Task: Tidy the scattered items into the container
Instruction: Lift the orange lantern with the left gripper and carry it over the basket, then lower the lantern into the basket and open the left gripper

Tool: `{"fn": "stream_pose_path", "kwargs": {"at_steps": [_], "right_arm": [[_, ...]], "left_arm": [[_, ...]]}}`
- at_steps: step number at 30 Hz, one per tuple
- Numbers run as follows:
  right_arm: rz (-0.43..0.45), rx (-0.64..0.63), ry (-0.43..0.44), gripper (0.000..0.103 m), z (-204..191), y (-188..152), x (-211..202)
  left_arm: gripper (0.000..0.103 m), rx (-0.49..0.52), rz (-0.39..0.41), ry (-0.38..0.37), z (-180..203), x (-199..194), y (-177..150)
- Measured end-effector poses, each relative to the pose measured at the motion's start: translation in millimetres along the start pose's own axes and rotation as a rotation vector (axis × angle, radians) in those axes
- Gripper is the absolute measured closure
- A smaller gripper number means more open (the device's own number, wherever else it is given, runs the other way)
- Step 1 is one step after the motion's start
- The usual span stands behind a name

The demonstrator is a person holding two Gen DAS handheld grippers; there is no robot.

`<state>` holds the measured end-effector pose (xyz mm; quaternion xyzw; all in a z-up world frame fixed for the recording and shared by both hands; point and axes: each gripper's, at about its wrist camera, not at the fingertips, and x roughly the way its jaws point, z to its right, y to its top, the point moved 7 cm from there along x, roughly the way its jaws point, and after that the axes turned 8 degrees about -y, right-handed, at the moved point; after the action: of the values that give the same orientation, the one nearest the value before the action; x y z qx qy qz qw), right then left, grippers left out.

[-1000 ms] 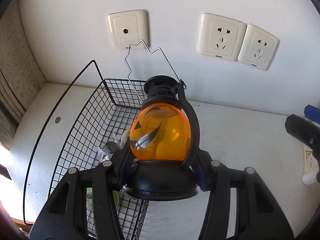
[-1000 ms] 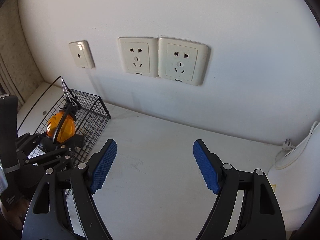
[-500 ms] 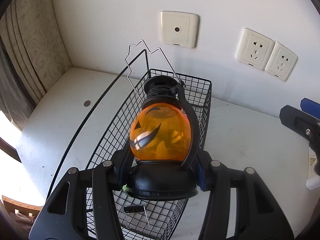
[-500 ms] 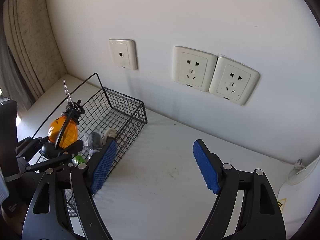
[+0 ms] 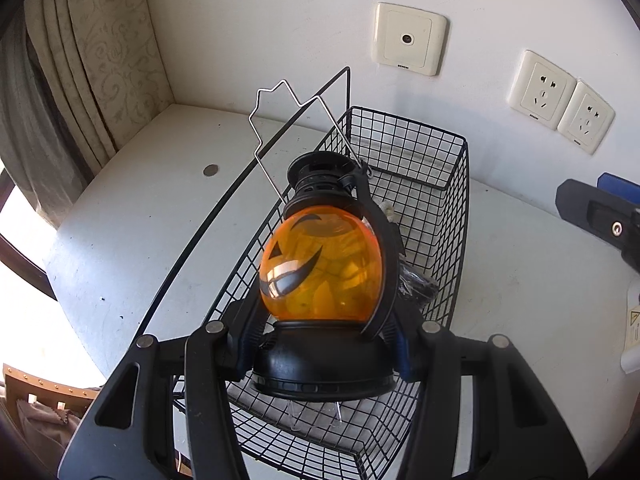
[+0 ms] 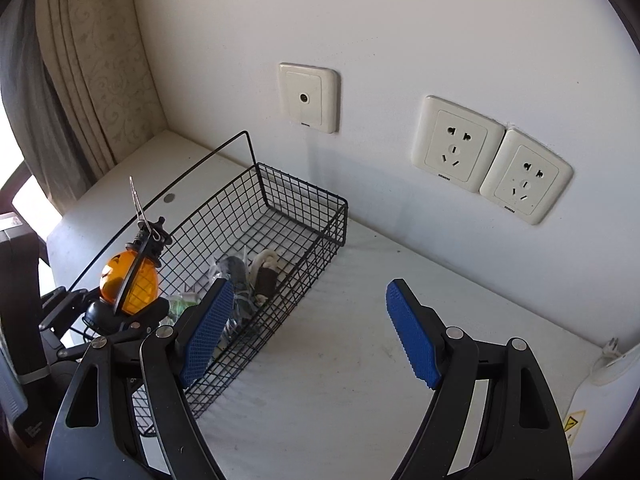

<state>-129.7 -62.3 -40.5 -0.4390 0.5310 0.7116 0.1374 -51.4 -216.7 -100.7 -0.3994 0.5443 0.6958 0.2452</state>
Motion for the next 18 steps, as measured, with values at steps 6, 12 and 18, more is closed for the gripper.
{"fn": "stream_pose_path", "kwargs": {"at_steps": [6,12,18], "right_arm": [[0.0,-0.018,0.016,0.023,-13.8,-0.3,1.5],[-0.007,-0.024,0.021,0.023,-20.5,-2.7,4.2],[-0.017,-0.02,0.018,0.023,-20.7,-8.1,5.8]], "left_arm": [[0.055,0.012,-0.009,0.001,-4.1,-0.6,-9.0],[0.055,0.039,-0.036,-0.01,0.5,6.7,-18.3],[0.055,0.057,-0.053,-0.007,3.0,13.1,-26.6]]}}
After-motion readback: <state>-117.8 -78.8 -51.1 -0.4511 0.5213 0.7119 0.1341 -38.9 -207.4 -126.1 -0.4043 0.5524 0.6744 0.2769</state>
